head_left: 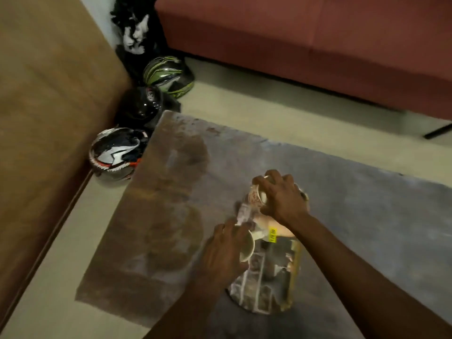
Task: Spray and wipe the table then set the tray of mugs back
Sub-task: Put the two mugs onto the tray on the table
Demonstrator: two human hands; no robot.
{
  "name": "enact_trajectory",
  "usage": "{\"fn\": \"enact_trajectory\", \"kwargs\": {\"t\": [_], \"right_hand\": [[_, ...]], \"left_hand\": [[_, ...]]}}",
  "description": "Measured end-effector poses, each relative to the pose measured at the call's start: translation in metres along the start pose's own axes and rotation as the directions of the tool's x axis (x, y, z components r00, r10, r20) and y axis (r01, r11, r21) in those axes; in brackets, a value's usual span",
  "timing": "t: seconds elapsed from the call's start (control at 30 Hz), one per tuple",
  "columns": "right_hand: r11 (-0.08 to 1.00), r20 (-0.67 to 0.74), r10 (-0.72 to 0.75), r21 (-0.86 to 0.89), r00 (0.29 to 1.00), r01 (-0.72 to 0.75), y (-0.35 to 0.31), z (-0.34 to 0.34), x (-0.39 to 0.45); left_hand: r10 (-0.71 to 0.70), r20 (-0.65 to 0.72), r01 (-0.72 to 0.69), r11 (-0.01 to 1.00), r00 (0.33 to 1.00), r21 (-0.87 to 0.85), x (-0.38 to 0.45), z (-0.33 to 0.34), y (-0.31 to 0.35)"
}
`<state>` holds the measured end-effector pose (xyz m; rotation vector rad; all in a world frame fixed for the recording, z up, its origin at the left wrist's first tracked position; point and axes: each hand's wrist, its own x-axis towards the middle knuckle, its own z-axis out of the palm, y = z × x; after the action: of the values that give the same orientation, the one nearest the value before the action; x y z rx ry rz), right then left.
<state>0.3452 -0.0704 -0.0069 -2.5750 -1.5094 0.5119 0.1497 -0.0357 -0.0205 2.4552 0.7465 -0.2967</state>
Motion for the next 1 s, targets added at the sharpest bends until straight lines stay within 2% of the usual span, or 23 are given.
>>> {"fn": "enact_trajectory", "kwargs": {"t": [0.07,0.17,0.4,0.5,0.53,0.57,0.63,0.7,0.73,0.8,0.9,1.0], "right_hand": [[0.998,0.017,0.067,0.021,0.998,-0.067,0.030,0.000,-0.017],[0.997,0.026,0.067,0.045,0.997,-0.068,0.045,0.009,-0.026],[0.999,0.087,0.026,-0.035,0.996,-0.023,0.045,0.033,-0.032],[0.998,0.112,0.030,-0.049,0.993,-0.025,0.044,0.036,-0.033],[0.999,0.117,0.040,0.000,0.992,-0.040,0.046,0.035,-0.034],[0.994,0.074,0.058,0.092,0.996,-0.064,0.050,0.034,-0.037],[0.917,-0.124,0.166,0.385,0.978,-0.106,0.062,0.032,-0.052],[0.791,-0.298,0.360,0.600,0.884,-0.120,0.073,0.039,-0.076],[0.737,-0.305,0.466,0.653,0.830,-0.174,0.072,0.042,-0.088],[0.637,-0.208,0.604,0.706,0.770,-0.309,0.068,0.062,-0.109],[0.583,-0.099,0.628,0.716,0.772,-0.383,0.068,0.108,-0.124],[0.512,-0.010,0.710,0.694,0.704,-0.506,0.069,0.138,-0.125]], "left_hand": [[0.081,0.086,-0.082,0.997,0.993,0.002,0.005,0.014,0.031],[0.097,0.178,-0.106,0.993,0.979,0.043,0.012,0.025,0.051],[0.143,0.200,-0.166,0.981,0.969,0.105,0.026,0.038,0.055],[0.161,0.166,-0.171,0.984,0.973,0.045,0.027,0.044,0.048],[0.152,0.129,-0.150,0.988,0.980,-0.021,0.027,0.042,0.047],[0.125,0.069,-0.117,0.986,0.990,-0.115,0.028,0.039,0.046],[0.020,-0.124,-0.057,0.952,0.992,-0.300,0.033,0.030,0.042],[-0.137,-0.266,0.019,0.916,0.954,-0.402,0.041,0.021,0.031],[-0.211,-0.278,0.077,0.903,0.937,-0.423,0.045,0.022,0.023],[-0.322,-0.225,0.208,0.885,0.920,-0.415,0.053,0.027,0.007],[-0.380,-0.087,0.333,0.883,0.921,-0.331,0.062,0.040,-0.006],[-0.399,-0.046,0.368,0.879,0.916,-0.304,0.064,0.049,-0.008]]}}
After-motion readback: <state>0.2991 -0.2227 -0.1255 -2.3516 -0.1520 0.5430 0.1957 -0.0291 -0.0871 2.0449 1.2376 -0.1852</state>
